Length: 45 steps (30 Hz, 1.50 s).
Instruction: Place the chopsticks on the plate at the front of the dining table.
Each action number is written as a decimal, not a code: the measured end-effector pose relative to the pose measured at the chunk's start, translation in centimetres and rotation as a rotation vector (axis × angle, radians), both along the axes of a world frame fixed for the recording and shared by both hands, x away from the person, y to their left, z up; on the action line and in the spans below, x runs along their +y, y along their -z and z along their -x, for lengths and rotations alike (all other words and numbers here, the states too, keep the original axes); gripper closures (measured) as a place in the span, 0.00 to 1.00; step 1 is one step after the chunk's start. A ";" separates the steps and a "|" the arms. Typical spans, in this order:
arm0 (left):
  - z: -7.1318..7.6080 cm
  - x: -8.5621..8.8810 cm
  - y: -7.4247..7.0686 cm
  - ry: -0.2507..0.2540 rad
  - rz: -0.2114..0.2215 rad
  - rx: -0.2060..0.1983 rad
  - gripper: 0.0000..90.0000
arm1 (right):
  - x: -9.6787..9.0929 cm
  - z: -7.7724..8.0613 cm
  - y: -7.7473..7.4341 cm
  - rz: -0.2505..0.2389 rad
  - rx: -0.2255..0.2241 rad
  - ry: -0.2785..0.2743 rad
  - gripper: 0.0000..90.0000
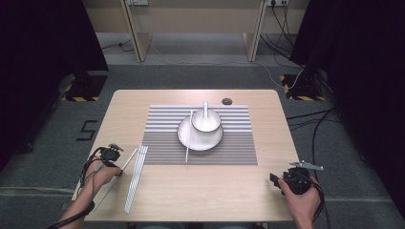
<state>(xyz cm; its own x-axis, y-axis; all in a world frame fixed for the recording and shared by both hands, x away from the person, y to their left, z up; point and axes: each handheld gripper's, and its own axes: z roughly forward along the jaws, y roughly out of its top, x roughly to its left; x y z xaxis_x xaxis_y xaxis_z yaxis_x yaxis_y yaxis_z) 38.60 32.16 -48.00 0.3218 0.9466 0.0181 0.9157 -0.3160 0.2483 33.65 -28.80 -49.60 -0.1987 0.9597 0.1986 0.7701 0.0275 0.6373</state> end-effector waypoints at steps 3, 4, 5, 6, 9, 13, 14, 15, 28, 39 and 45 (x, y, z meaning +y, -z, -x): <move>0.3 0.7 0.0 -0.007 -0.013 0.007 0.94 | 0.0 0.0 0.0 0.001 0.000 0.000 0.43; 0.4 0.8 0.0 -0.007 -0.017 0.007 0.94 | 0.0 0.0 0.0 0.001 0.000 0.000 0.43; 0.5 1.0 0.0 -0.007 -0.025 0.009 0.94 | 0.0 0.0 0.0 0.001 0.000 -0.001 0.43; 0.6 1.2 -0.1 -0.008 -0.028 0.011 0.94 | 0.0 0.0 0.0 0.001 0.001 -0.001 0.43; 0.9 1.7 0.0 -0.010 -0.030 0.018 0.94 | 0.0 0.0 0.0 -0.001 0.000 0.000 0.43; 1.1 2.1 -0.1 -0.011 -0.034 0.015 0.89 | 0.0 0.0 0.0 -0.002 0.001 0.000 0.43; 1.0 2.2 -0.2 -0.008 -0.035 0.016 0.87 | 0.0 0.0 0.0 -0.003 0.001 0.000 0.43; 1.0 2.2 -0.4 -0.004 -0.037 0.011 0.85 | 0.0 0.0 0.0 -0.002 0.000 0.000 0.43; 0.5 2.3 -0.5 0.081 -0.050 0.139 0.85 | -0.1 0.0 0.0 -0.006 0.003 0.002 0.43; -0.1 2.2 -0.2 0.078 -0.056 0.164 0.87 | -0.1 0.0 0.0 -0.006 0.003 0.003 0.43; -0.3 2.4 -0.2 0.076 -0.047 0.182 0.88 | -0.1 0.0 0.0 -0.008 0.004 0.005 0.43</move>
